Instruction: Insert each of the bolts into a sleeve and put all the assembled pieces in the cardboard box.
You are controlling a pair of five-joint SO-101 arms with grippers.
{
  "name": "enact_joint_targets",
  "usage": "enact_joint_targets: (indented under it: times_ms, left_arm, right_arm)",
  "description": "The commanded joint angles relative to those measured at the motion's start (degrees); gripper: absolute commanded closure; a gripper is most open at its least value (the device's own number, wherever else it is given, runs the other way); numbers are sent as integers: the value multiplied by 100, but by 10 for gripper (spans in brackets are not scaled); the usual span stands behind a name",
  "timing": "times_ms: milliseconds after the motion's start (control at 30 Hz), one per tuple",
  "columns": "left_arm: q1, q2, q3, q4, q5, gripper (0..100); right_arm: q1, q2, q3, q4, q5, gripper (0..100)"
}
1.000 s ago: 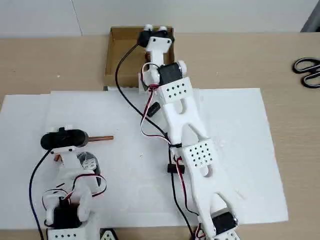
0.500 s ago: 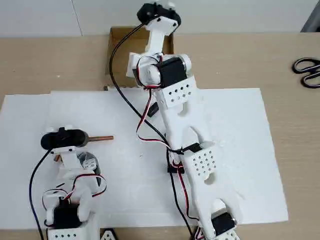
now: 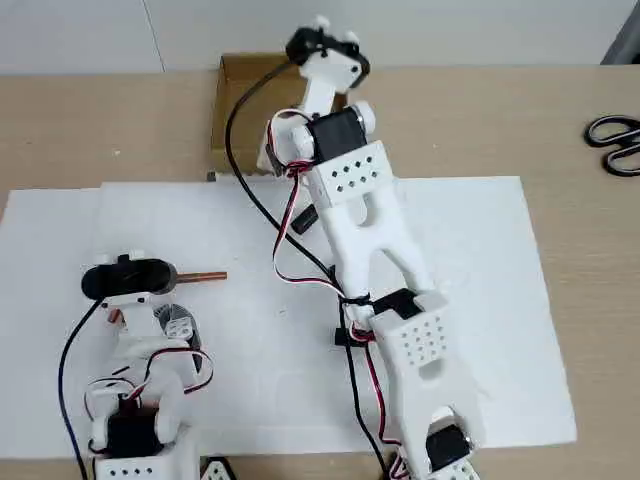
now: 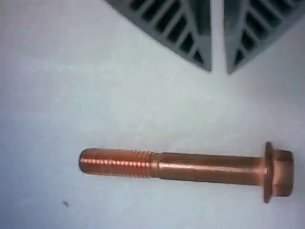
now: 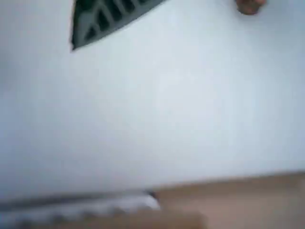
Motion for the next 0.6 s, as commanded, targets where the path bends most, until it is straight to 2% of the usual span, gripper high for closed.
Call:
enact_joint_targets:
  times_ms: [0, 333, 567]
  left_arm:
    - [-18, -53, -40, -62, -9, 994]
    - [0, -53, -40, -62, -9, 994]
    - [0, -53, -40, -62, -9, 994]
  right_arm:
    - [-40, -479, 668, 66, -158, 742]
    - [-57, 13, 818, -119, -396, 742]
    - [-66, 505, 818, -602, -404, 742]
